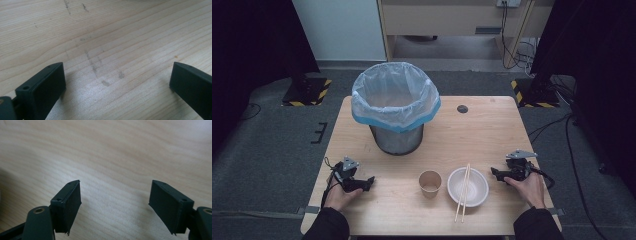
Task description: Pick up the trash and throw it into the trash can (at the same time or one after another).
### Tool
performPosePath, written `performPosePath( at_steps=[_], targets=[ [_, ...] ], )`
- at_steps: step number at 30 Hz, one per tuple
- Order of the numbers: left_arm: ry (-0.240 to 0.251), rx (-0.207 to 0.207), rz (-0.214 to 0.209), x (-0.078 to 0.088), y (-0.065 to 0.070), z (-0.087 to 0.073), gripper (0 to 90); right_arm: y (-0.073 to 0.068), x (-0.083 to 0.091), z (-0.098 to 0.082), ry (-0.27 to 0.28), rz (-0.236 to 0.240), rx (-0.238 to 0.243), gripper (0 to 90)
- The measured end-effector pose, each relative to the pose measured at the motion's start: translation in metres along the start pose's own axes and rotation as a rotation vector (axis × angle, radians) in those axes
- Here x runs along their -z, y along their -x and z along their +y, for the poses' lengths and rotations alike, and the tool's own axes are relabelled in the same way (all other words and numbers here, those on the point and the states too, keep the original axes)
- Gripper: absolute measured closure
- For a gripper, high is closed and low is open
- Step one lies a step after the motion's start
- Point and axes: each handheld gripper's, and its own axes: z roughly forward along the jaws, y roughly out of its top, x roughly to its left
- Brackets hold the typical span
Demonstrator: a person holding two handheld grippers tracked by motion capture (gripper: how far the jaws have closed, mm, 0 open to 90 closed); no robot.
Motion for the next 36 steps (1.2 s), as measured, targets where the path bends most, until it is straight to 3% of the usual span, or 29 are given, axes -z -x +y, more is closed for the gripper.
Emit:
performPosePath(
  at_steps=[8,21,24,31,36],
  targets=[
    [0.0,-0.012,-0.012,-0.001,0.004,0.001,0.0,-0.003,0.027,0.017,0.101,-0.002,-0.024,27.2],
    [-0.002,-0.021,-0.02,0.0,0.004,0.001,0.0,-0.013,0.062,0.038,0.193,0.007,-0.04,28.5],
    [-0.002,-0.023,-0.022,-0.001,0.004,0.001,0.0,-0.025,0.074,0.048,0.233,0.018,-0.047,28.3],
    [-0.001,-0.024,-0.022,-0.001,0.004,0.001,0.0,-0.044,0.084,0.057,0.232,0.036,0.001,29.7],
    [-0.001,-0.024,-0.022,-0.001,0.004,0.001,0.0,-0.063,0.086,0.055,0.253,0.09,-0.003,33.1]
  ],
)
